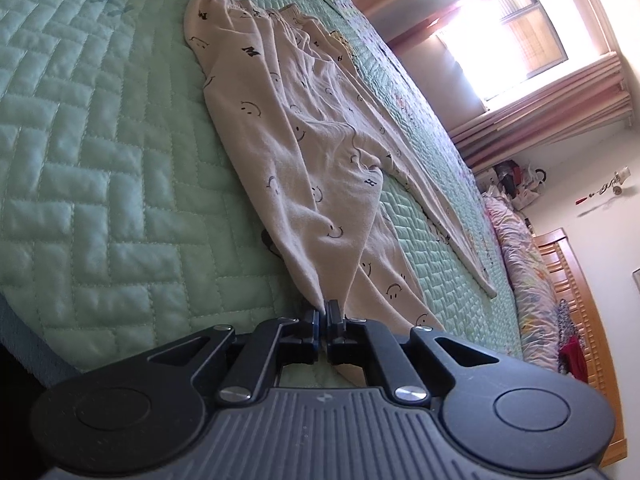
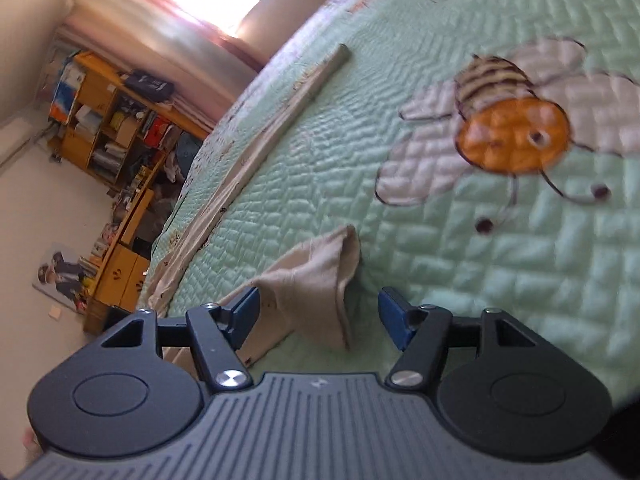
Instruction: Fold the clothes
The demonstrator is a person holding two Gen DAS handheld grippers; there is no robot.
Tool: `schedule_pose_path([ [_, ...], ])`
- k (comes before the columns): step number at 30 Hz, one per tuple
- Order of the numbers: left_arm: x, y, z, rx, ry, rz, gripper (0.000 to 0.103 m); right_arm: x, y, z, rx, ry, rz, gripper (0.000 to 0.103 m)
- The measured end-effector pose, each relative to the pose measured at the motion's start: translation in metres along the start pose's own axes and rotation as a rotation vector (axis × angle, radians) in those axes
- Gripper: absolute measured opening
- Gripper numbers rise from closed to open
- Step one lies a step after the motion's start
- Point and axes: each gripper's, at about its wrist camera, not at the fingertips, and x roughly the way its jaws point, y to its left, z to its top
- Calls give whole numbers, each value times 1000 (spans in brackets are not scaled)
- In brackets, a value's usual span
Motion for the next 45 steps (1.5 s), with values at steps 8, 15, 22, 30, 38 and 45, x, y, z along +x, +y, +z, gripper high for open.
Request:
schedule_pose_path([
  [8, -1, -9, 2, -19, 2, 32, 3, -35, -1, 14, 73, -29, 166, 12],
  [15, -6, -11, 7, -27, 39, -21, 10, -65, -2, 26, 137, -55, 312, 12],
  [22, 0, -5, 2, -41, 45, -11, 10, -56, -42, -1, 114, 96, 15, 12],
  [30, -1, -9, 1, -16, 54, -31, 11, -58, -39, -11, 80, 109, 17, 13],
  [38, 5, -9, 1, -31, 56, -29, 11, -40, -50, 3, 268, 39, 191, 15],
  [45, 3, -12, 1, -15, 74, -21, 11, -87, 23, 54, 246, -77, 514, 10],
])
